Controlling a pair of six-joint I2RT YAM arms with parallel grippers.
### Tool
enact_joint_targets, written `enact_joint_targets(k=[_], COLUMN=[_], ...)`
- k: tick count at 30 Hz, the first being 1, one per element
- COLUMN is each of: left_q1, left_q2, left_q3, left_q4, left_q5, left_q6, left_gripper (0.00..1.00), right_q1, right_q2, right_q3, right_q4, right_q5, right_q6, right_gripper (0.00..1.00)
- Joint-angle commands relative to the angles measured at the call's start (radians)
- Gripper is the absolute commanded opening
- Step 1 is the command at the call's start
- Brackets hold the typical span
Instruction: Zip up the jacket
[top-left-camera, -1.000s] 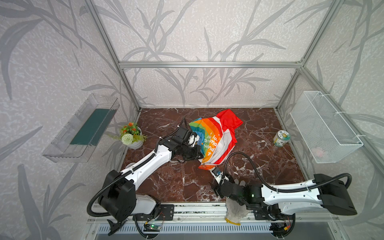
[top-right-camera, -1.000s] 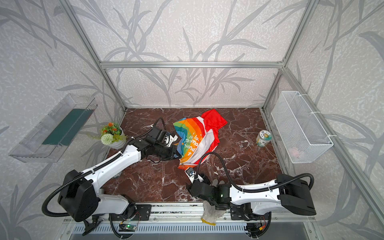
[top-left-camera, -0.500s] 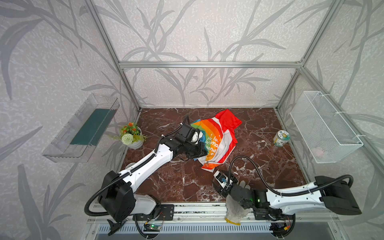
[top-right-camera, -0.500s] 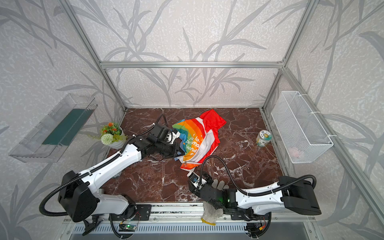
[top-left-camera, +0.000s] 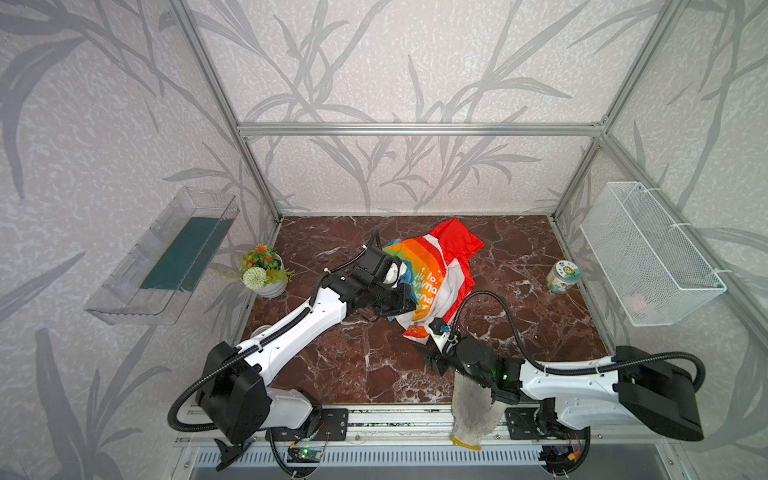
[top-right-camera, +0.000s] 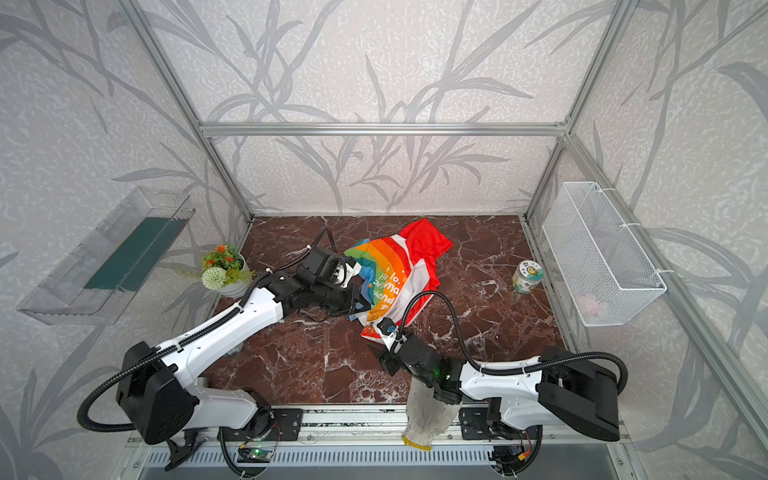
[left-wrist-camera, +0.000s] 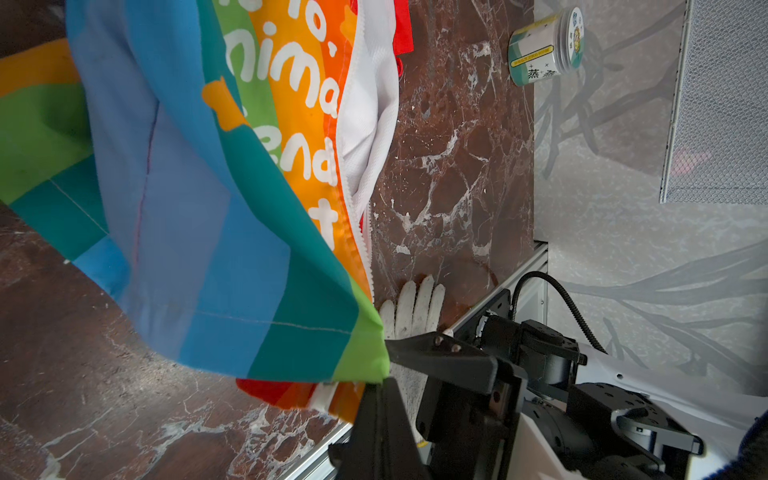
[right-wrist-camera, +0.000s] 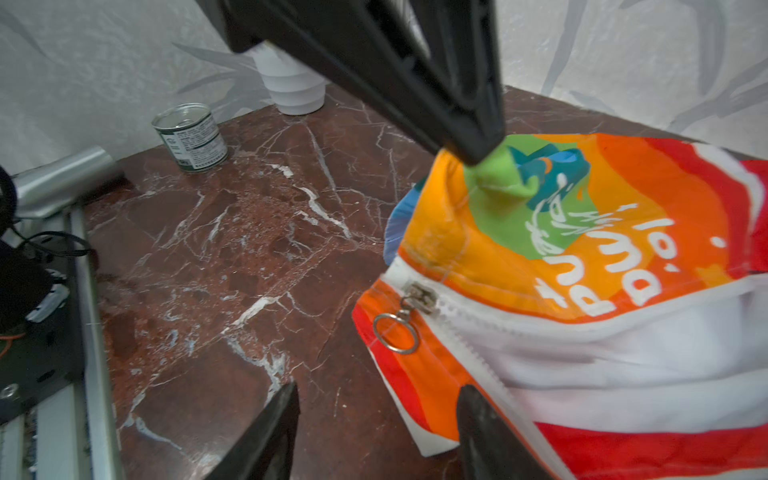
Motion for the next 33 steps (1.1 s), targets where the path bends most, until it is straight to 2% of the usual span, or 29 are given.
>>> enact_joint_targets(k=[1, 5, 12, 16, 33], left_q1=[-0.006, -0.006, -0.006, -0.006, -0.013], left_q2=[-0.017, -0.031, -0.05, -0.053, -0.076], left_q3=[0.035, 0.038, 0.048, 0.064, 0.09], left_q4=[-0.026, -0.034, -0.045, -0.058, -0.092], left_q5=[-0.005, -0.009, -0.015, -0.015, -0.041], left_q6=[-0.01, -0.011, -0.019, -0.019, -0.021], left_gripper=[0.0, 0.0, 0.0, 0.0, 0.0], right_q1=[-0.026, -0.066, -0.177, -0.197, -0.216], right_q2=[0.04, 0.085, 0.181, 0.225, 0.347], right_q3=[0.014, 0.008, -0.045, -0.039, -0.003], right_q4=[0.121, 0.193, 0.438, 0.472, 0.662], right_q5=[-0.12, -0.197, -0.35, -0.396, -0.347], right_q6=[0.069, 0.105, 0.219, 0.251, 0.257], right_gripper=[0.61, 0.61, 0.63, 0.63, 0.62])
